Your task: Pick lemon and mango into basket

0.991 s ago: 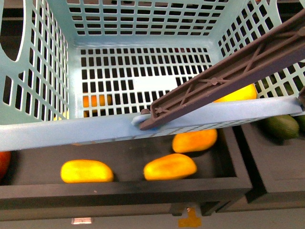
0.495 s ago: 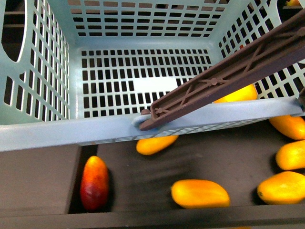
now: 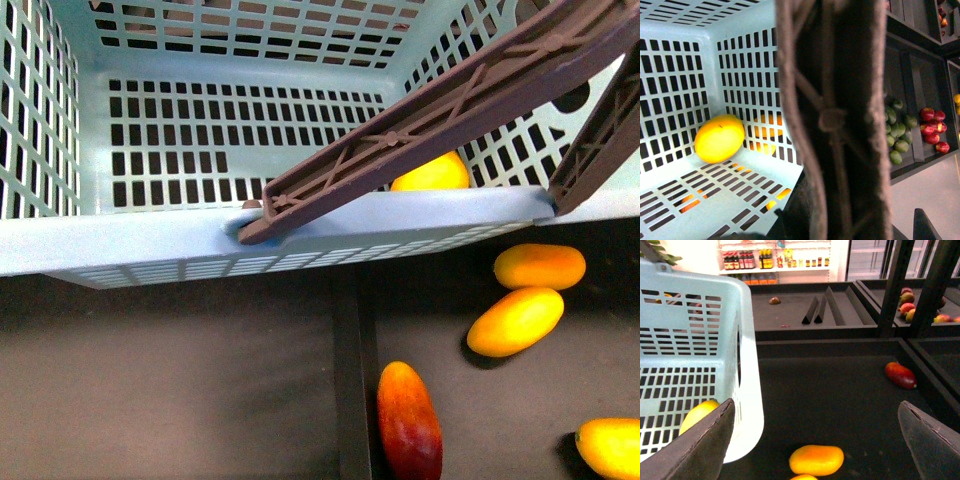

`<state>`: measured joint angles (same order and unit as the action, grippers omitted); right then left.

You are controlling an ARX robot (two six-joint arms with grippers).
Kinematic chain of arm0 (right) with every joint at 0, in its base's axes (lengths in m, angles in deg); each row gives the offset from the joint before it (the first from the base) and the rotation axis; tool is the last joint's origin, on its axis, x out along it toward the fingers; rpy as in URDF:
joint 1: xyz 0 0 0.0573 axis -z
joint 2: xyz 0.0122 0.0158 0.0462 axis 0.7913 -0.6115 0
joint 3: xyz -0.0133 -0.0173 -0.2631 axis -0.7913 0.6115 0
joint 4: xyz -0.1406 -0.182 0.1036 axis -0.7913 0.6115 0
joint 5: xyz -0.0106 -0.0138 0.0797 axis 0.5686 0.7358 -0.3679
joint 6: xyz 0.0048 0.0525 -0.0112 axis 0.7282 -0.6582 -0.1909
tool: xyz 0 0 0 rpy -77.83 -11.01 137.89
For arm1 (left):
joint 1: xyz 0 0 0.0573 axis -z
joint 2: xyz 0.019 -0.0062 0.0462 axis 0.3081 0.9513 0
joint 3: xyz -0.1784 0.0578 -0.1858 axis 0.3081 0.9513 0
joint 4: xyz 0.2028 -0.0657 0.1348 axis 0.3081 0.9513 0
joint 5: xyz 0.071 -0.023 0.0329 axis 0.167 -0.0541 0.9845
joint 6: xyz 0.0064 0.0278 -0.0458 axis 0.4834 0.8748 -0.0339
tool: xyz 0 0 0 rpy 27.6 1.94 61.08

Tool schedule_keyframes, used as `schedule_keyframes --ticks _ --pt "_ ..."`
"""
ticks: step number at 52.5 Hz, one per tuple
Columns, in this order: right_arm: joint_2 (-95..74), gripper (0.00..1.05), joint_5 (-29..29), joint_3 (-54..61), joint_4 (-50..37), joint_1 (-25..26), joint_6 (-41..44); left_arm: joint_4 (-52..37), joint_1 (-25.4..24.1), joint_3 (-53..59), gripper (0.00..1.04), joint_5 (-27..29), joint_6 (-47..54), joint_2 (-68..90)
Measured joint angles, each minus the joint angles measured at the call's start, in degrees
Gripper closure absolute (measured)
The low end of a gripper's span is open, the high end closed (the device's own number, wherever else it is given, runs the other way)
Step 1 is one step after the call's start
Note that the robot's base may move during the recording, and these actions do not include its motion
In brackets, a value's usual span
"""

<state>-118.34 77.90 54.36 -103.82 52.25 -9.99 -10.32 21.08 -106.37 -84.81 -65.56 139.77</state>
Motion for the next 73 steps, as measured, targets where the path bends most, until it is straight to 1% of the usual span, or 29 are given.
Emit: schedule_keyframes --ticks 3,5,7,8,9,11,12,14,16,20,24,27,30,33,41,49,58,73 --pt "0.0 0.09 0.1 -0.1 0.2 0.0 0.0 0.0 0.1 0.0 1.00 -0.3 -0.1 0.0" --pt "-0.7 0.09 3.5 -1.8 5.5 -0.4 -2.1 0.0 0.1 0.0 1.00 -0.6 -0.3 0.0" --pt "-2.7 0.09 7.5 -6.3 16.5 -0.2 -5.5 0.0 0.2 0.0 1.00 -0.8 -0.5 0.0" --pt "-3.4 0.09 7.9 -7.4 19.1 0.1 -5.9 0.0 0.2 0.0 1.00 -0.8 -0.5 0.0" --pt "-4.8 0.09 8.8 -9.6 23.7 1.0 -7.5 0.0 0.3 0.0 1.00 -0.9 -0.5 0.0" --pt "-7.3 0.09 8.2 -12.5 29.4 2.8 -9.6 0.0 0.6 0.0 1.00 -1.0 -0.5 0.0" --pt "-8.1 0.09 7.8 -13.3 30.8 3.4 -10.1 0.0 0.6 -0.1 1.00 -1.2 -0.5 0.0" --pt "-11.5 0.09 5.9 -15.5 34.0 6.3 -11.7 0.0 0.9 -0.1 1.00 -1.4 -0.4 0.0" --pt "-16.4 0.09 2.1 -17.7 33.1 10.5 -13.0 0.0 1.0 -0.1 1.00 -1.6 -0.4 0.0" --pt "-26.1 0.09 -2.9 -23.1 28.4 18.0 -14.4 0.0 1.2 -0.1 1.00 -2.5 -0.9 0.0" --pt "-37.3 0.09 -3.8 -29.1 24.2 23.8 -16.1 0.0 1.2 -0.1 1.00 -2.1 -0.9 0.0" --pt "-45.4 0.09 -3.7 -32.6 23.9 25.4 -18.6 0.0 1.0 -0.1 1.00 -1.5 -0.9 0.0" --pt "-53.3 0.09 -3.8 -35.2 23.9 25.1 -21.7 0.0 0.9 -0.1 1.00 -0.6 -0.7 0.0" --pt "-60.7 0.09 -3.4 -37.9 23.9 23.6 -24.6 0.0 0.9 -0.1 1.00 -0.5 -0.4 0.0" --pt "-71.8 0.09 -2.7 -43.9 23.9 19.8 -30.6 0.0 0.9 -0.1 1.00 -1.4 -0.6 0.0" --pt "-81.2 0.09 -2.6 -50.3 23.3 16.0 -36.4 0.0 0.9 -0.1 1.00 -1.6 -0.6 0.0" --pt "-89.1 0.09 -3.1 -56.3 23.2 13.1 -42.8 0.0 0.9 -0.1 1.00 -1.6 -0.6 0.0" --pt "-101.7 0.09 -4.0 -69.4 26.1 6.9 -51.4 0.0 0.9 -0.1 1.00 -1.2 -0.6 0.0"
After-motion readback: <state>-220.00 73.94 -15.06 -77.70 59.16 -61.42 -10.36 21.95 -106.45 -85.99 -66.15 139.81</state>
